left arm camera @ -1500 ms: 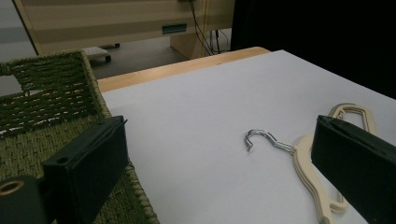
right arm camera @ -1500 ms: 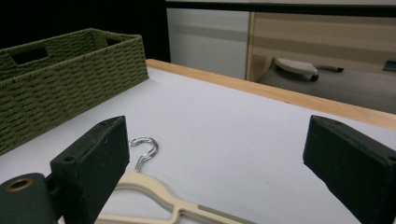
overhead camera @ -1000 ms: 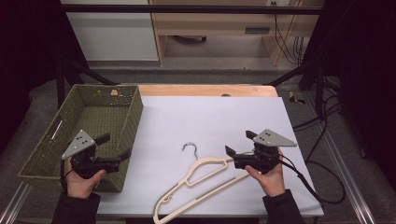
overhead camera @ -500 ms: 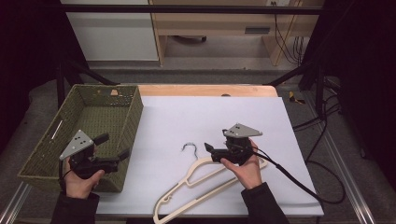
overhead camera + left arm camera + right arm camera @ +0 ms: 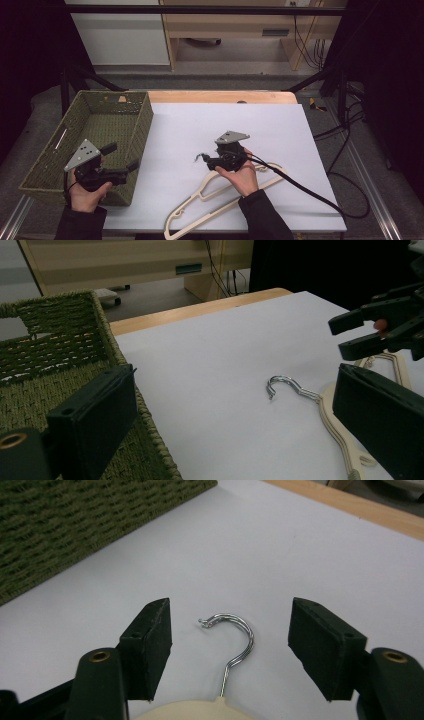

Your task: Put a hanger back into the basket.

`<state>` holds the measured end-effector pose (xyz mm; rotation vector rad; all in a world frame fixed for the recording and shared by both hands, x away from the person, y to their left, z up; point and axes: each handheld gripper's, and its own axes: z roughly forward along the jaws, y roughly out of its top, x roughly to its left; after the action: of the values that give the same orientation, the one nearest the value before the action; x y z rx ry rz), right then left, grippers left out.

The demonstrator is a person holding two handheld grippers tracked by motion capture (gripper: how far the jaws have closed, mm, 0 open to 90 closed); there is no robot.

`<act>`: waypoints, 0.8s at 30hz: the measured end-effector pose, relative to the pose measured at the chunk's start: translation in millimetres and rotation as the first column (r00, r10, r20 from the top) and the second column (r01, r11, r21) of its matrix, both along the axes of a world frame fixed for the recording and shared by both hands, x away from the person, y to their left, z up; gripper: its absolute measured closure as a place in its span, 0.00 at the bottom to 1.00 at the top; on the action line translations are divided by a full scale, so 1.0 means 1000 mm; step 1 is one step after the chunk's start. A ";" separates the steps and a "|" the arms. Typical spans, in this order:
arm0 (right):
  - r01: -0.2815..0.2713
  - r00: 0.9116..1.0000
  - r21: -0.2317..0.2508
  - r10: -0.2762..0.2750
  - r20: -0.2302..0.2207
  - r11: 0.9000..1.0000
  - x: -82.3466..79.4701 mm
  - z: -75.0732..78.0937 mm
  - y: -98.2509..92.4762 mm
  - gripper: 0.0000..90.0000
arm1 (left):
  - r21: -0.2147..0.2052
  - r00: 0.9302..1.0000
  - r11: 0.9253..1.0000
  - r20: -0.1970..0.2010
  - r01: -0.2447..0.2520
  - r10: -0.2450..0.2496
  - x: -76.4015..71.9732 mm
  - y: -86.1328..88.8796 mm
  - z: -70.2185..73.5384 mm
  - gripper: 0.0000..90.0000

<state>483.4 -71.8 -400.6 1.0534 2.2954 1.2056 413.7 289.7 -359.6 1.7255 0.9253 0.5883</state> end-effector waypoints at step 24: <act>0.036 0.980 -0.151 -0.064 -0.188 0.988 0.021 -0.056 0.019 0.79 | -0.002 1.000 1.000 0.005 0.009 -0.009 -0.001 -0.003 0.001 0.05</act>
<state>504.5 -52.7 -456.6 1.2113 2.4423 0.9353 412.3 286.4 -358.9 1.7251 0.9138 0.5854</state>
